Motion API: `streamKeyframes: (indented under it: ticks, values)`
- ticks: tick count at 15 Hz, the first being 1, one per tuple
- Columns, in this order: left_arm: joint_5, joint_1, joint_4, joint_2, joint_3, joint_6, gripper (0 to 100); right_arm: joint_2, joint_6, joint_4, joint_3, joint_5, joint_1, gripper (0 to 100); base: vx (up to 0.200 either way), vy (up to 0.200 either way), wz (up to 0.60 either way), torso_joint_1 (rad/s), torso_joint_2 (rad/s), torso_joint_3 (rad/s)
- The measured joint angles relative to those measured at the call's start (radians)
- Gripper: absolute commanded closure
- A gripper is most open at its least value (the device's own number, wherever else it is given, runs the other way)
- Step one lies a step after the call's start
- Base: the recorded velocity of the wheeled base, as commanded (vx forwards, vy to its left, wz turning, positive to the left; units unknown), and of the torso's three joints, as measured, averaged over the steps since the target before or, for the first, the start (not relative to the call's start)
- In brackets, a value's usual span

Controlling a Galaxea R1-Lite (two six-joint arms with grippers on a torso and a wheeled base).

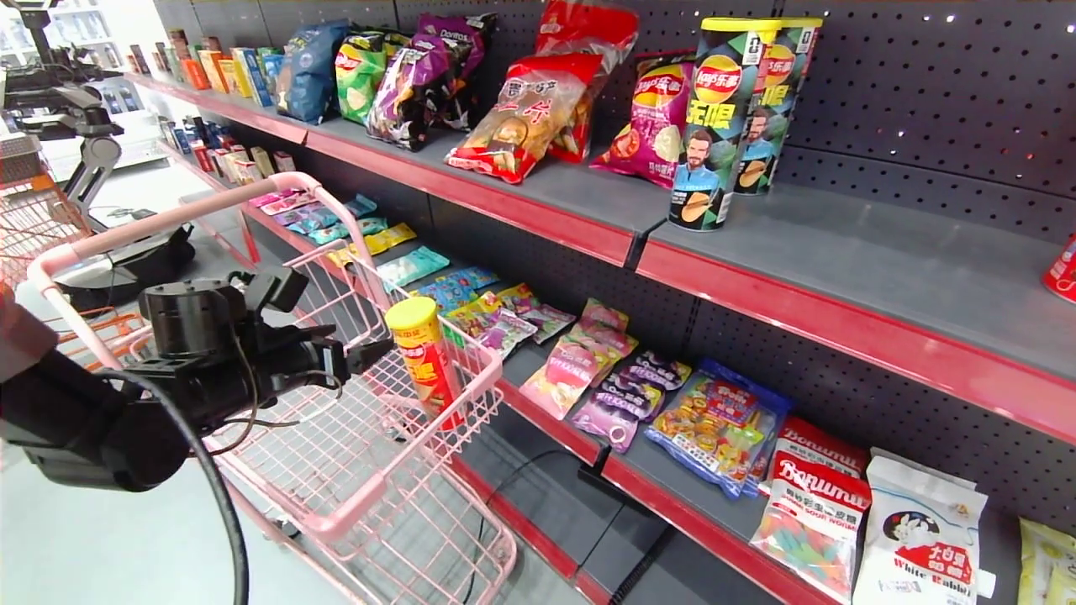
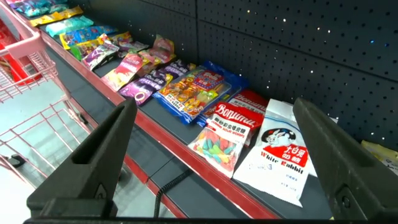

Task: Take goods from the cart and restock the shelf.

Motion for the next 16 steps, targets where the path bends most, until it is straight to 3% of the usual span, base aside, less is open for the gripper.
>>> streamKeyframes:
  ticks: [7,13,14,16]
  values:
    - [-0.003,-0.05,-0.012,0.166,-0.154,-0.001,0,0.0,0.0,0.0,0.0,0.0,0.0,0,0.0,0.0,0.0,0.0,0.0,0.0]
    - [0.001,-0.093,-0.012,0.235,-0.199,-0.001,0,0.0,-0.001,0.0,0.0,0.001,0.001,0,0.0,0.0,0.0,0.0,0.0,0.0]
    - [0.005,-0.096,-0.013,0.244,-0.21,-0.001,100,0.0,-0.002,0.0,0.0,0.001,0.001,0,0.0,0.0,0.0,0.0,0.0,0.0]
    - [0.008,-0.098,-0.013,0.261,-0.221,-0.001,100,0.0,-0.002,0.0,0.0,0.001,0.0,0,0.0,0.0,0.0,0.0,0.0,0.0]
